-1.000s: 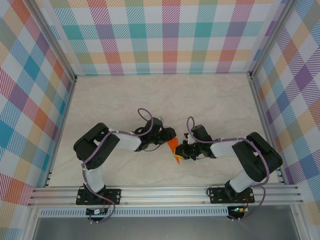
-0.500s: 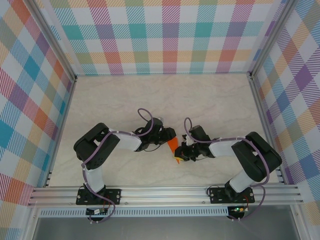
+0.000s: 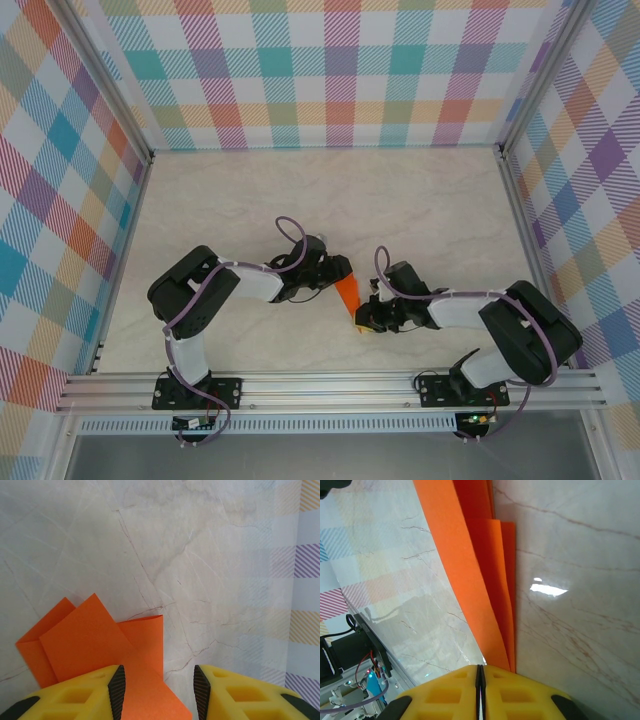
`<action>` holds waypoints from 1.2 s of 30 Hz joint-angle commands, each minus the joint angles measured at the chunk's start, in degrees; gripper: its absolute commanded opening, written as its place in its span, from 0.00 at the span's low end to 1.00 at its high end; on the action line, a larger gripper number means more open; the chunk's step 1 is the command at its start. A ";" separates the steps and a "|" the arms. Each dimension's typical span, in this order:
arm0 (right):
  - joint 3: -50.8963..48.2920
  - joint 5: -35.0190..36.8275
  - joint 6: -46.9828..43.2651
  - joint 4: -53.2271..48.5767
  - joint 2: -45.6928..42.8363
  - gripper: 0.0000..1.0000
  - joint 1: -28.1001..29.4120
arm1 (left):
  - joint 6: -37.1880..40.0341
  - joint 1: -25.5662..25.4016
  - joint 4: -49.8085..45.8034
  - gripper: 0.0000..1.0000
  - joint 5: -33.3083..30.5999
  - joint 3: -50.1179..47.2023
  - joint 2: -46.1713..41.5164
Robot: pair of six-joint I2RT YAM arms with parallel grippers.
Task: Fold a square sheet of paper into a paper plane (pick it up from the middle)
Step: Fold the wing for the fifth time at the center of the table.
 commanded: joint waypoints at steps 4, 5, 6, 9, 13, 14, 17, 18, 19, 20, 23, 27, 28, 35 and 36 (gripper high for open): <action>-2.90 -1.66 -1.30 -4.76 -1.17 0.13 0.79 | 0.58 -0.93 -4.05 0.43 -1.92 -0.92 3.94; -2.47 -1.04 -1.65 -5.77 -1.83 0.13 0.80 | 0.48 -0.90 -1.61 0.43 -0.88 -1.60 3.75; -1.97 -0.17 -2.01 -6.97 -2.18 0.13 0.81 | 0.23 -0.94 0.56 0.44 0.13 -2.15 3.34; -1.06 2.48 -1.53 -8.22 -1.52 0.10 0.77 | 0.95 -1.33 1.68 0.45 1.34 -2.02 0.71; -1.70 2.94 -0.12 -4.46 -0.98 0.08 0.80 | 3.74 -3.08 -0.87 0.47 1.85 -0.63 -4.13; -1.86 3.41 0.17 -3.96 -1.40 0.08 0.85 | 4.41 -3.65 -2.24 0.47 1.60 0.04 -5.06; -1.70 4.52 0.32 -4.69 -3.26 0.07 0.80 | 4.90 -4.76 -6.36 0.47 0.41 1.74 -5.95; -1.61 4.66 0.25 -5.13 -3.94 0.07 0.80 | 4.79 -5.03 -5.96 0.47 0.33 1.59 -5.93; -1.53 5.09 0.31 -5.68 -4.66 0.08 0.80 | 4.47 -5.41 -5.62 0.47 0.10 1.48 -5.65; -1.52 5.47 0.29 -6.06 -5.52 0.07 0.79 | 4.15 -5.83 -4.77 0.47 0.09 1.29 -5.32; -1.61 6.12 0.46 -6.43 -6.57 0.07 0.80 | 3.39 -6.56 -2.57 0.47 0.55 0.63 -4.24; -1.54 6.19 0.84 -5.38 -5.94 0.08 0.81 | 1.90 -7.86 1.74 0.47 1.52 -0.36 -3.15; -1.45 5.89 1.07 -4.83 -5.50 0.07 0.80 | 2.00 -8.16 2.00 0.47 1.30 -0.51 -3.14; -1.17 4.89 1.98 -1.73 -2.73 0.07 0.80 | 0.53 -8.60 1.90 0.47 1.74 -0.66 -0.50; -1.26 4.77 2.05 -1.78 -2.80 0.07 0.80 | 0.33 -8.59 1.04 0.47 0.74 -0.80 -0.18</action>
